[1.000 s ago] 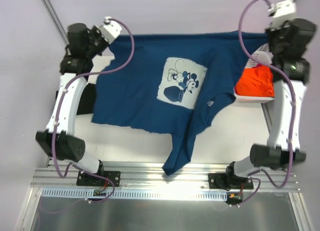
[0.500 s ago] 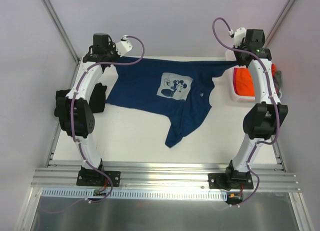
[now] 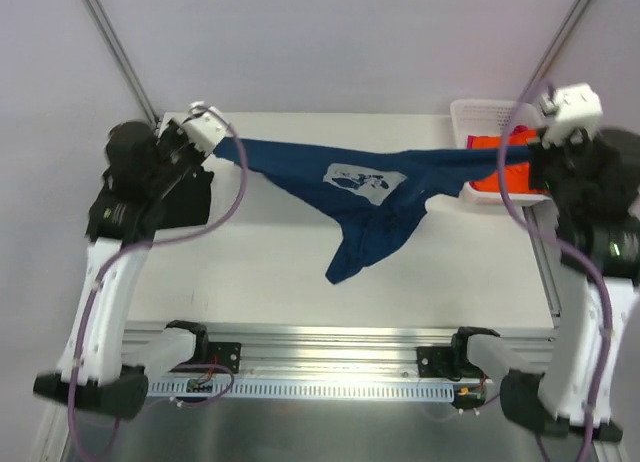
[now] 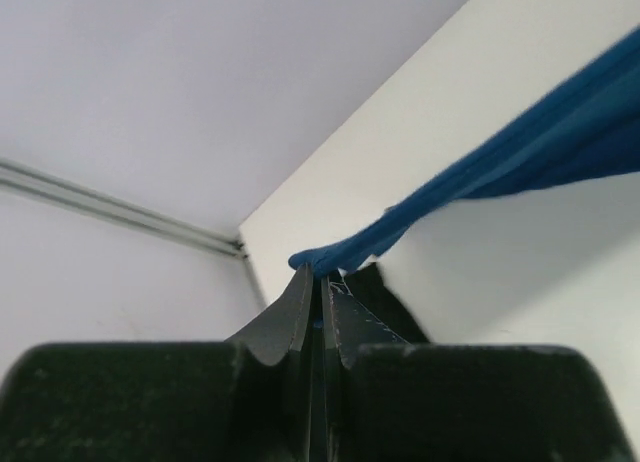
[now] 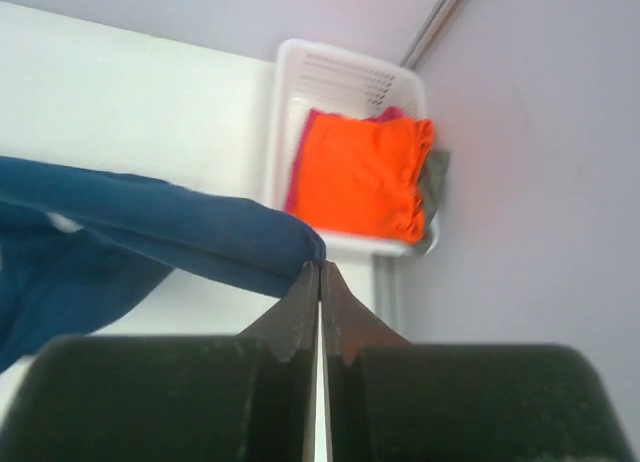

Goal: Fold and stack the t-shirts
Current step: Flatten out the tshirt

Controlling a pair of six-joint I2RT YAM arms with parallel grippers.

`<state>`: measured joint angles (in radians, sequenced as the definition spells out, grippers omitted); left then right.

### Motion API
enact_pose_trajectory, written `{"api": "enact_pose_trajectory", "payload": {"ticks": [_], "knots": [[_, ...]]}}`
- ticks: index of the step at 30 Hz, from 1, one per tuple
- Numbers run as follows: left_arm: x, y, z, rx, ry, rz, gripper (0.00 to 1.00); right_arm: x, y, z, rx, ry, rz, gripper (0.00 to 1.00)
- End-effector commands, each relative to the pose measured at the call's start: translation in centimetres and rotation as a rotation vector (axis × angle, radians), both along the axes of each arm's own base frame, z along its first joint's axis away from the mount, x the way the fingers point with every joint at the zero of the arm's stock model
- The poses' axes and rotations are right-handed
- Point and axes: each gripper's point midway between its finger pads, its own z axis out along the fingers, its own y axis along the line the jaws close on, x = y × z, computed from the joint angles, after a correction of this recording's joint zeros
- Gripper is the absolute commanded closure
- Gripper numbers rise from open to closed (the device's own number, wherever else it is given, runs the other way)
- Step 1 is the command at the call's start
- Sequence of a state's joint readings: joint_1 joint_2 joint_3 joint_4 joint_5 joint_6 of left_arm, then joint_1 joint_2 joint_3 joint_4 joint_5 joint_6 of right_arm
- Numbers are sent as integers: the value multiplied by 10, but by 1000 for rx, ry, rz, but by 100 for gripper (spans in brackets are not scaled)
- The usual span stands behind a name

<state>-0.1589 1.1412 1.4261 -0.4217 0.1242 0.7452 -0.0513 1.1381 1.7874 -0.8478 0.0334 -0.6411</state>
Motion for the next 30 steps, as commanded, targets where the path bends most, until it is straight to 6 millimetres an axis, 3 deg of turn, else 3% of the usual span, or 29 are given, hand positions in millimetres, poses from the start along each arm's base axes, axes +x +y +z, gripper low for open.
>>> {"api": "enact_pose_trajectory", "payload": {"ticks": [1,2,3,4,6,7,9,10,11,12,13,14,15,16,17,18,19,20,21,23,25,26,28,29,30], "knots": [[-97,-23,-42,-278,206,-74,100,-113,38,-62,264,215,39,99],[-118,-26,-51,-315,251,-84,100,-145,41,-65,264,207,50,99],[-154,-32,-63,-345,313,-134,100,-165,42,-70,259,220,45,100],[-172,-35,-74,-351,368,-155,100,-193,33,-85,235,286,-13,99],[-200,-36,-76,-375,399,-167,100,-239,28,-76,158,277,-5,99],[-217,-35,-83,-383,465,-164,100,-249,15,-66,107,241,-56,99],[-231,-34,-65,-393,444,-170,100,-252,-6,-33,35,144,-118,99],[-236,-36,-57,-399,438,-182,100,-262,-31,-3,-24,40,-226,99],[-238,-36,-36,-395,380,-207,100,-259,-42,9,-58,11,-264,99],[-232,-36,-26,-385,359,-210,100,-244,-53,33,-112,-67,-294,100],[-225,-35,-16,-366,323,-211,100,-235,-56,48,-136,-117,-299,100],[-216,-33,11,-356,228,-217,100,-225,-57,61,-151,-164,-300,100],[-199,-32,19,-349,211,-198,100,-209,-56,84,-145,-251,-291,100],[-187,-30,31,-334,166,-194,100,-189,-51,91,-148,-252,-269,100],[-178,-30,55,-324,84,-201,100,-175,-45,100,-133,-274,-243,100],[-156,-32,57,-310,97,-198,100,-159,-37,108,-109,-300,-206,100],[-144,-29,67,-291,73,-180,100,-123,-19,93,-77,-246,-130,100],[-130,-28,68,-286,73,-160,100,-105,-8,88,-53,-235,-87,100],[-105,-29,57,-279,121,-138,100,-82,10,91,-17,-263,-2,100],[-73,-26,31,-246,199,-93,100,-22,30,46,58,-140,55,100],[-58,-29,-3,-238,297,-84,100,16,54,7,166,-28,152,99],[-53,-31,-18,-236,339,-90,100,49,60,-34,222,98,154,100],[-38,-36,-58,-235,430,-88,100,71,72,-71,271,224,187,100],[-30,-38,-77,-233,481,-88,100,92,76,-107,298,330,186,100],[-22,-39,-86,-230,495,-85,100,100,80,-118,314,360,198,99]]}}
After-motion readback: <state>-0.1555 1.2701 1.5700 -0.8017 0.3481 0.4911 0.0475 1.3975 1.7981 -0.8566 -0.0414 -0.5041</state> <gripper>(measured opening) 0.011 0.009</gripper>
